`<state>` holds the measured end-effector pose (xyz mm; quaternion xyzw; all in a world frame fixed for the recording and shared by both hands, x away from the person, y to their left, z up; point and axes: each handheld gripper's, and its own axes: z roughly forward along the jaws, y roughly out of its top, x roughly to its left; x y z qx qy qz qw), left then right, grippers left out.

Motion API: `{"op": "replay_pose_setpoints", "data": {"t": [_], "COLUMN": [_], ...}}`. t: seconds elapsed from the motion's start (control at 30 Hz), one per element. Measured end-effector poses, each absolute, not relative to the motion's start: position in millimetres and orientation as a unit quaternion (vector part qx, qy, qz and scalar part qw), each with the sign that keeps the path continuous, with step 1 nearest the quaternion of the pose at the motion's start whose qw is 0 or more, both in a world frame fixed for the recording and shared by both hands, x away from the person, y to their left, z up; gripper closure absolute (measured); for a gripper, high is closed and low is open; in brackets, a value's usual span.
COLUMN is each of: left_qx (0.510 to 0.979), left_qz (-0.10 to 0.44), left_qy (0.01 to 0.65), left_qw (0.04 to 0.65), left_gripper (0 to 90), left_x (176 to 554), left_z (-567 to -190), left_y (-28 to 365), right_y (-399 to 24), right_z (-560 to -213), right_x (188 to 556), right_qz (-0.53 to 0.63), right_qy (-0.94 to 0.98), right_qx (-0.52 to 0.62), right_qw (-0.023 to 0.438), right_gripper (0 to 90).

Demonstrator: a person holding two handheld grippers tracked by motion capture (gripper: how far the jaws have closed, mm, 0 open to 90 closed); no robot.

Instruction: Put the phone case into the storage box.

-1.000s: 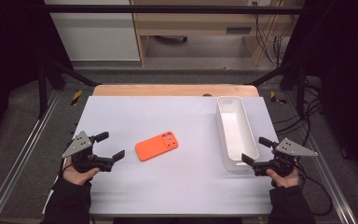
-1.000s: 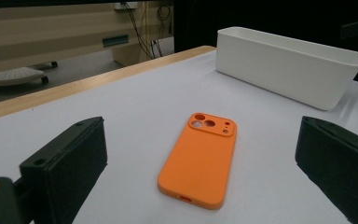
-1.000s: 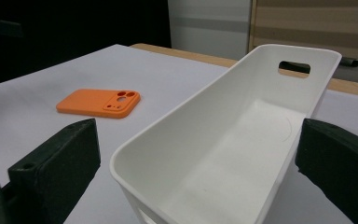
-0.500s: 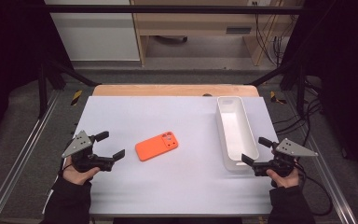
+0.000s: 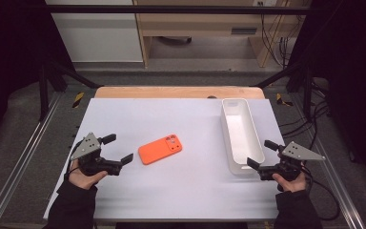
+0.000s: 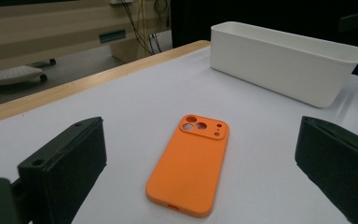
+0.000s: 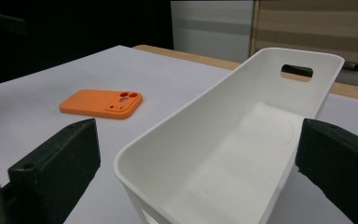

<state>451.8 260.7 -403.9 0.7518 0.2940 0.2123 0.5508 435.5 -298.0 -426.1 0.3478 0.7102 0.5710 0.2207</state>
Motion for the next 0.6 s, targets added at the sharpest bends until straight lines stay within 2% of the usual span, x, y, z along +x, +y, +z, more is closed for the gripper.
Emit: {"op": "replay_pose_setpoints", "data": {"t": [0.6], "left_qx": [0.772], "left_qz": [0.203], "left_qy": [0.296], "left_qw": [0.525], "left_gripper": [0.9], "left_x": [460.4], "left_z": [-399.9], "left_y": [237.1], "right_y": [-296.9], "right_z": [-426.6], "right_x": [436.0], "right_qz": [0.568], "right_qy": [0.713], "right_qx": [0.348], "right_qw": [0.219], "right_gripper": [0.5]}}
